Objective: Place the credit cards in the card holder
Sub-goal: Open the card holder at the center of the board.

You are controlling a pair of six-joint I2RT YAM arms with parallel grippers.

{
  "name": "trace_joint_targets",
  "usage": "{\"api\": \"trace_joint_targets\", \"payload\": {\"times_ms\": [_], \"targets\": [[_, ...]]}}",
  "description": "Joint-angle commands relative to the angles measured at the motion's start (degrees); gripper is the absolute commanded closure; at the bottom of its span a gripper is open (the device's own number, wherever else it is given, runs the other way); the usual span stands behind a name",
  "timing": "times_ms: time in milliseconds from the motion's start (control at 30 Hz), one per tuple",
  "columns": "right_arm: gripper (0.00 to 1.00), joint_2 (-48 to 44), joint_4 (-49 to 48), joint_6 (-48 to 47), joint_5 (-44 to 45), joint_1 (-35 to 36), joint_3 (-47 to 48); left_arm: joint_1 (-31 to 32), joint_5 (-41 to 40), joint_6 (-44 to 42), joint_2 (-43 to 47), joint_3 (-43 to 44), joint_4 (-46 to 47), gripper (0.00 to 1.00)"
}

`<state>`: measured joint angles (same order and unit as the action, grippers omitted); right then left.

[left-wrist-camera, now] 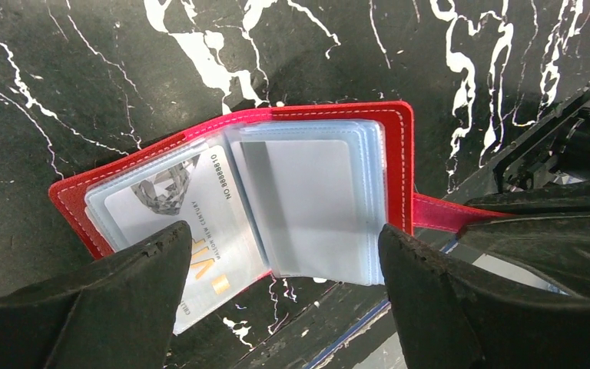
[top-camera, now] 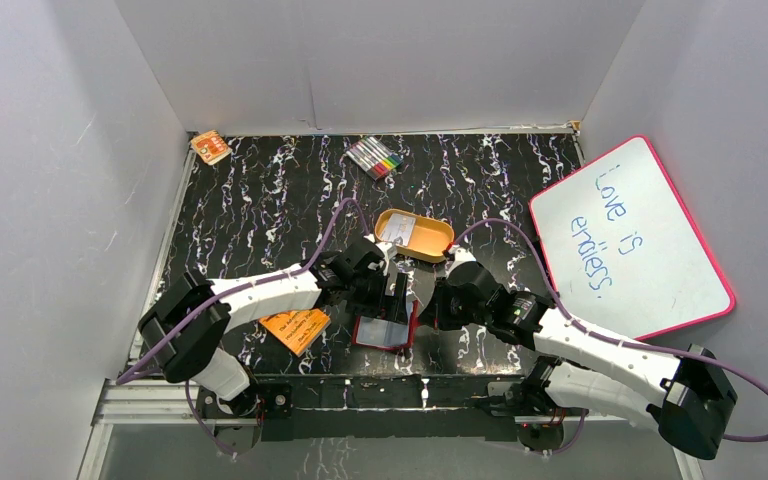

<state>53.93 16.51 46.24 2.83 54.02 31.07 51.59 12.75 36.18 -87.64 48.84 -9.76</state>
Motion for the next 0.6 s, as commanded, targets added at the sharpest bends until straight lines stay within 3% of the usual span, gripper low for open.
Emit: {"api": "trace_joint_targets", "payload": {"times_ms": [0, 567], "targets": [[1.0, -0.83, -2.18, -0.68, -0.33, -0.17, 1.33, 0.31, 0.25, -0.05, 2.48, 2.31, 0.18, 0.12], [1.0, -1.02, -2.72, -0.45, -0.88, -0.14, 1.66, 0.35, 0.24, -1.1, -1.62, 2.12, -0.57, 0.15]]}}
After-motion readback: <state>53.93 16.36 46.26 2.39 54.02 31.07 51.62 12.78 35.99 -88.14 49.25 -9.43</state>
